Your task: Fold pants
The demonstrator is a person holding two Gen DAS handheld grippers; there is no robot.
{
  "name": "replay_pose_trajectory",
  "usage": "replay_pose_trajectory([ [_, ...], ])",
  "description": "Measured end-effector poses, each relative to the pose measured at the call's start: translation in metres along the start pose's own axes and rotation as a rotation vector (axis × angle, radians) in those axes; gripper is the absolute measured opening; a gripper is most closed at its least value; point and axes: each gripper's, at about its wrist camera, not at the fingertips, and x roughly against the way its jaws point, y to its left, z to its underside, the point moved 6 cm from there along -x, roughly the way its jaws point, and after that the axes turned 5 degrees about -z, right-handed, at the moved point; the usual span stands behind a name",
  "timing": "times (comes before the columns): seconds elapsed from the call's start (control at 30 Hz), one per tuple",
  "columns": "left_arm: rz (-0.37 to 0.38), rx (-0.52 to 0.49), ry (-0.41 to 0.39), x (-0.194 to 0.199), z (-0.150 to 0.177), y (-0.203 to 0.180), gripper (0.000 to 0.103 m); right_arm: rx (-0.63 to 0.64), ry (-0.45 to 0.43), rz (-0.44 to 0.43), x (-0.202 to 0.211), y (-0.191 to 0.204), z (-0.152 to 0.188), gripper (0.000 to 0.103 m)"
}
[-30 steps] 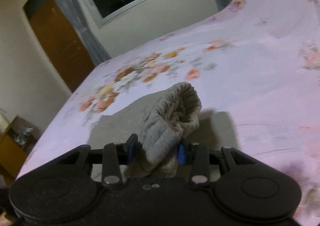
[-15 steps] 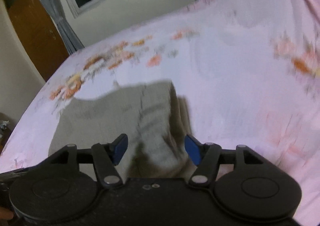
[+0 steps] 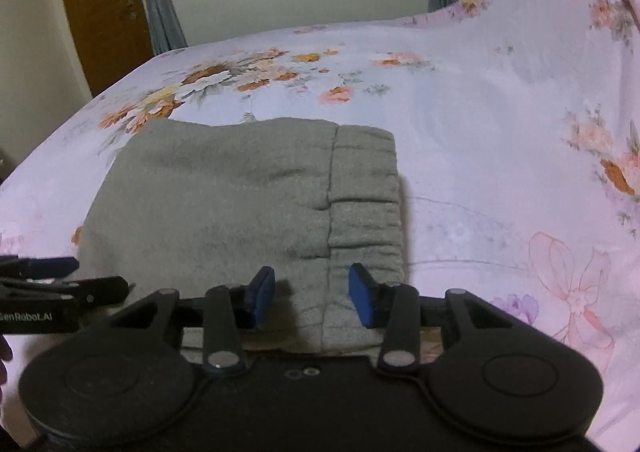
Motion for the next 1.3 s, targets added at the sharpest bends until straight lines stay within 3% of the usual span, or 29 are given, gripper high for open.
replay_pose_trajectory([
  [0.2, 0.006, 0.043, -0.026, 0.013, -0.020, 0.002, 0.082, -0.041, -0.030, -0.042, 0.012, 0.002, -0.021, 0.042],
  [0.33, 0.016, -0.002, -0.051, 0.013, -0.036, -0.009, 0.082, -0.026, -0.074, -0.059, 0.017, 0.008, -0.041, 0.043],
  [0.47, 0.009, -0.022, -0.018, -0.002, -0.039, -0.015, 0.082, -0.012, -0.078, -0.064, 0.005, 0.012, -0.054, 0.043],
  [0.6, -0.008, -0.039, 0.023, -0.019, -0.031, -0.016, 0.082, -0.014, -0.019, -0.047, -0.015, 0.006, -0.040, 0.044],
  [0.73, -0.015, -0.078, 0.016, -0.024, -0.033, -0.021, 0.082, -0.017, -0.022, -0.054, -0.017, 0.004, -0.040, 0.044],
  [1.3, -0.026, -0.090, 0.008, -0.081, -0.091, -0.027, 0.082, 0.038, -0.012, -0.062, -0.067, 0.018, -0.081, 0.044],
])
